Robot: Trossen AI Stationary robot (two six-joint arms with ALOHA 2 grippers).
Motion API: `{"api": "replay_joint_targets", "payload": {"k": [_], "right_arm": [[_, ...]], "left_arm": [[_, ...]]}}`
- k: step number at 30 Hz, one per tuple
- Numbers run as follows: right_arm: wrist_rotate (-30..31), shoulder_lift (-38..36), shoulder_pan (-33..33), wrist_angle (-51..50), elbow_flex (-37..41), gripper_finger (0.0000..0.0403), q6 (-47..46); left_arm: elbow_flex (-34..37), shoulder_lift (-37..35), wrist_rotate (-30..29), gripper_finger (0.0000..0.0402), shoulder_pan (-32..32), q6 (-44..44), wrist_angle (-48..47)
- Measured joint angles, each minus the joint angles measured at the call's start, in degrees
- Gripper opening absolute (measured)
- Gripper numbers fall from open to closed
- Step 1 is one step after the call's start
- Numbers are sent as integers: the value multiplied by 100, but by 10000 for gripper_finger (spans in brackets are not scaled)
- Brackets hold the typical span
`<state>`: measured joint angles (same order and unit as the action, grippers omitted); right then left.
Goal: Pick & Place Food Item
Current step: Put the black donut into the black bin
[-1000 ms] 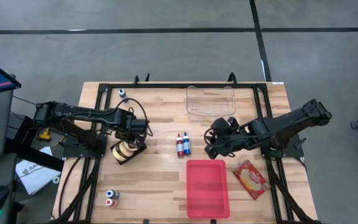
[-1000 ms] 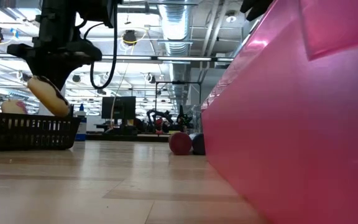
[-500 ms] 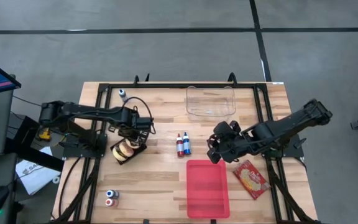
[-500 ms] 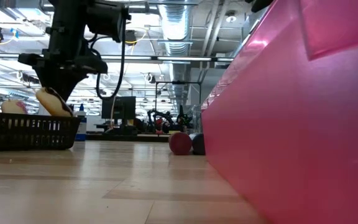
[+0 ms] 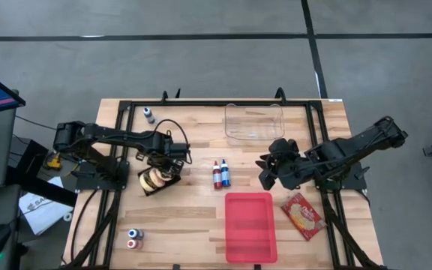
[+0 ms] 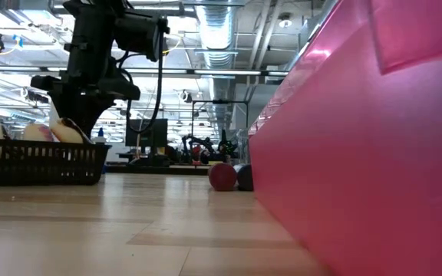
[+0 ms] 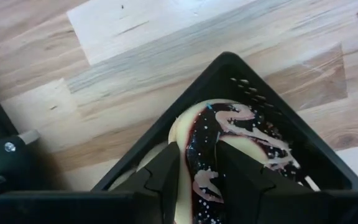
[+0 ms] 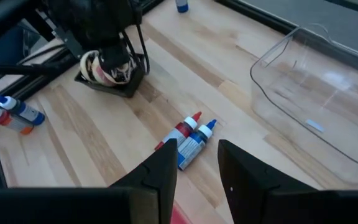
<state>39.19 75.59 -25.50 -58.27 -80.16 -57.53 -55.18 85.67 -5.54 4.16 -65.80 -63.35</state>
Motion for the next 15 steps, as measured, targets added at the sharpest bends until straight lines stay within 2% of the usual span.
{"api": "replay_joint_targets", "payload": {"k": [10, 15], "right_arm": [[98, -54, -42, 23, -2, 110, 52], [115, -54, -42, 23, -2, 110, 50]], "left_arm": [[0, -7, 1, 95, 0, 114, 0], [0, -7, 2, 117, 0, 258, 4]]}}
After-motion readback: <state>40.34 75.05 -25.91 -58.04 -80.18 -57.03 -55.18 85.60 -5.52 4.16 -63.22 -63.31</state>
